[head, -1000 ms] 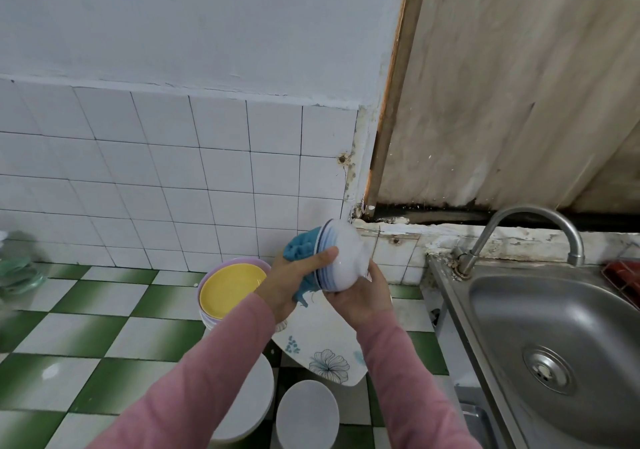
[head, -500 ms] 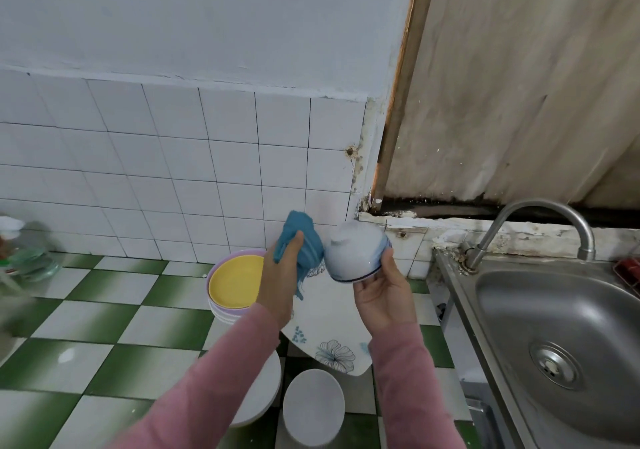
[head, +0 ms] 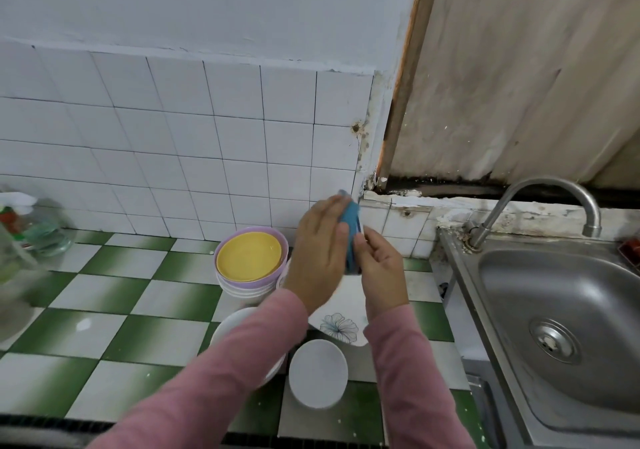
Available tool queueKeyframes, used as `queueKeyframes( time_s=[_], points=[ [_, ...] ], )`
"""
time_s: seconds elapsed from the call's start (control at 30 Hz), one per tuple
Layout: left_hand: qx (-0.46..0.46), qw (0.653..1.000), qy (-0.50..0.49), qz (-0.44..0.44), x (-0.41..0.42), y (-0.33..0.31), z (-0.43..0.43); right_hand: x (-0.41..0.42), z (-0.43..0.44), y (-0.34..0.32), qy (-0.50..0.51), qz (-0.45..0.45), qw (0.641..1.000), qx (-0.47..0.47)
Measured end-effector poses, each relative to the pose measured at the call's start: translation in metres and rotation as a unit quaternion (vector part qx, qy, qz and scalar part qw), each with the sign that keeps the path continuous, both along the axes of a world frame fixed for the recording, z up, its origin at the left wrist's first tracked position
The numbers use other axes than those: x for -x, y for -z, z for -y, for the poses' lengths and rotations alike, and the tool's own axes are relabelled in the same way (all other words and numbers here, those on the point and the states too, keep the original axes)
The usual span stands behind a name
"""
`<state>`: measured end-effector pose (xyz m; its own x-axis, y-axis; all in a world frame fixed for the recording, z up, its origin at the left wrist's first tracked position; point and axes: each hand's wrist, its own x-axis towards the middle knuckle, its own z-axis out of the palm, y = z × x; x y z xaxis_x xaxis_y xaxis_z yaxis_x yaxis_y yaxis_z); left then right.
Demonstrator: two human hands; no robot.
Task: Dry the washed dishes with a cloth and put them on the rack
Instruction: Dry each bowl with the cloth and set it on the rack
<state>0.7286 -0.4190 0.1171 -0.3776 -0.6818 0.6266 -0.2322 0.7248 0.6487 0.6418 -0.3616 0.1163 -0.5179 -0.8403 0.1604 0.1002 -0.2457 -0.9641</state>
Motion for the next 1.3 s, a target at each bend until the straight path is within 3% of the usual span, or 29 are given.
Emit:
queueKeyframes(
  time_s=[0.03,0.1,0.23,0.27,0.37,0.4,0.43,0.5,0.57,0.63,0.67,0.77,0.8,0.83,0.87,0.93,1.0,1.07,1.2,1.23,1.3],
  points=[
    [0.067,0.998,-0.002,0.021,0.003,0.005,-0.006,-0.001,0.000,-0.001,0.004,0.020,1.000,-0.002],
    [0.074,0.997,0.009,0.033,0.004,0.010,-0.005,0.000,0.000,0.003,0.002,0.005,1.000,-0.013],
    [-0.193,0.979,0.024,-0.057,-0.002,-0.001,0.011,0.008,-0.006,0.009,-0.038,-0.109,0.993,-0.032],
    [-0.171,0.984,0.013,-0.047,-0.004,-0.004,0.009,0.008,-0.007,0.009,-0.038,-0.103,0.994,-0.028],
    [0.060,0.997,-0.002,0.058,-0.005,0.006,-0.001,0.001,-0.007,0.009,-0.029,-0.032,0.999,-0.011],
    [0.064,0.996,0.013,0.067,-0.006,0.009,0.001,0.002,-0.007,0.011,-0.028,-0.040,0.999,-0.016],
    [0.020,0.998,0.024,0.058,-0.007,0.007,0.001,0.003,-0.008,0.011,-0.030,-0.079,0.996,-0.029],
    [-0.152,0.987,0.048,0.004,-0.009,-0.002,0.002,0.008,-0.012,0.010,-0.042,-0.168,0.983,-0.052],
    [-0.374,0.925,0.059,-0.040,-0.014,-0.009,0.008,0.011,-0.016,0.005,-0.063,-0.150,0.986,-0.039],
    [-0.553,0.822,0.064,-0.116,-0.022,-0.002,0.016,0.010,-0.019,0.000,-0.070,-0.030,0.997,-0.013],
    [-0.593,0.789,0.064,-0.151,-0.027,0.005,0.019,0.008,-0.017,0.000,-0.065,0.037,0.997,-0.006],
    [-0.638,0.731,0.022,-0.239,-0.025,0.022,0.016,-0.008,-0.010,0.001,-0.043,0.170,0.984,0.002],
    [-0.631,0.732,0.016,-0.258,-0.020,0.020,0.009,-0.015,-0.007,0.001,-0.035,0.212,0.977,0.013],
    [-0.593,0.763,-0.006,-0.258,-0.015,0.015,0.000,-0.022,-0.005,0.001,-0.032,0.261,0.964,0.029],
    [-0.515,0.816,-0.030,-0.260,-0.010,0.013,-0.008,-0.027,-0.003,0.001,-0.026,0.300,0.953,0.043],
    [-0.269,0.936,-0.045,-0.224,-0.007,0.019,-0.022,-0.034,-0.002,-0.002,-0.011,0.336,0.941,0.043],
    [-0.057,0.992,-0.039,-0.103,-0.010,0.033,-0.019,-0.035,-0.002,-0.003,0.005,0.328,0.945,0.015],
    [0.004,0.999,-0.024,-0.030,-0.009,0.035,-0.011,-0.033,-0.004,-0.002,0.014,0.299,0.954,-0.009],
    [-0.191,0.979,-0.024,-0.067,-0.005,0.016,-0.002,-0.029,-0.008,0.002,0.009,0.246,0.969,-0.031],
    [-0.184,0.981,-0.034,-0.057,-0.005,0.013,-0.003,-0.029,-0.008,0.002,0.009,0.232,0.972,-0.031],
    [-0.063,0.996,-0.056,-0.008,-0.006,0.014,-0.006,-0.025,-0.006,0.002,0.014,0.188,0.982,-0.034]
  ],
)
